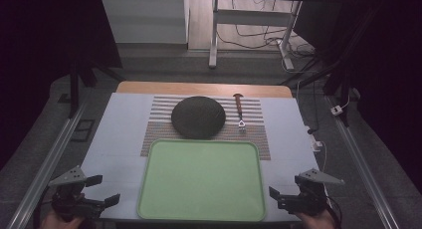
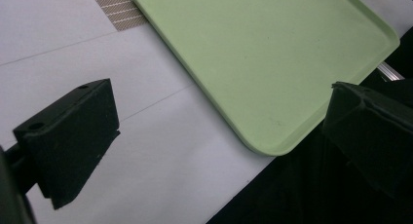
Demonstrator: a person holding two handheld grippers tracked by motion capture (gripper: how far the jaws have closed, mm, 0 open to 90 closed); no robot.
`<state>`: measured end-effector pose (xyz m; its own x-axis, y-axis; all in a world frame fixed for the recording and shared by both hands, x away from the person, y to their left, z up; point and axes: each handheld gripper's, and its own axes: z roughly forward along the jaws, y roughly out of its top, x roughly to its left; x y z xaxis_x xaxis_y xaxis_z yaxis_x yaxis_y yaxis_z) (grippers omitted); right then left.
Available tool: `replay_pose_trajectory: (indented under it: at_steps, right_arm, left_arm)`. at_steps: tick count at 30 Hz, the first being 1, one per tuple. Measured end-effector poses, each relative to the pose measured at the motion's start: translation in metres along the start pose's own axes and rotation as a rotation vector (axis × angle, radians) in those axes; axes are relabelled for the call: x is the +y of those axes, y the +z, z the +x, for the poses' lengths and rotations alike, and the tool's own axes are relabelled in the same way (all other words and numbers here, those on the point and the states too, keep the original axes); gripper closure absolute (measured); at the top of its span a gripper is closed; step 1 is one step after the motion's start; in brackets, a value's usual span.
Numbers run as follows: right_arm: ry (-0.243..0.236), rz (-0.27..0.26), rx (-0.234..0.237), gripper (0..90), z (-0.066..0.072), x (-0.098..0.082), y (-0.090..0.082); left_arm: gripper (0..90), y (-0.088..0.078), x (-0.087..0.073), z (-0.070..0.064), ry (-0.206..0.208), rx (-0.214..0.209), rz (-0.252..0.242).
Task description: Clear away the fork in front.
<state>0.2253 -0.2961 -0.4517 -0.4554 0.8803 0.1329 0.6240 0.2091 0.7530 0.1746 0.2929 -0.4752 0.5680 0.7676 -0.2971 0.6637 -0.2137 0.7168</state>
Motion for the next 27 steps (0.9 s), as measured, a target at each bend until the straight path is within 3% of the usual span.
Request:
replay_pose_trajectory:
  at_steps: [8,21,27]
  right_arm:
    - [0.003,0.011,0.022,0.0,-0.001,0.001,0.001]
    - [-0.049,0.011,0.06,0.0,-0.001,0.007,-0.001]
    - [-0.048,-0.043,0.091,0.0,-0.003,0.013,-0.002]
  left_arm:
    - [0.0,0.001,0.0,0.0,0.0,0.002,0.004]
    - [0.1,0.002,0.001,-0.001,0.005,0.019,0.012]
    - [0.1,0.002,0.001,-0.001,0.004,0.022,0.014]
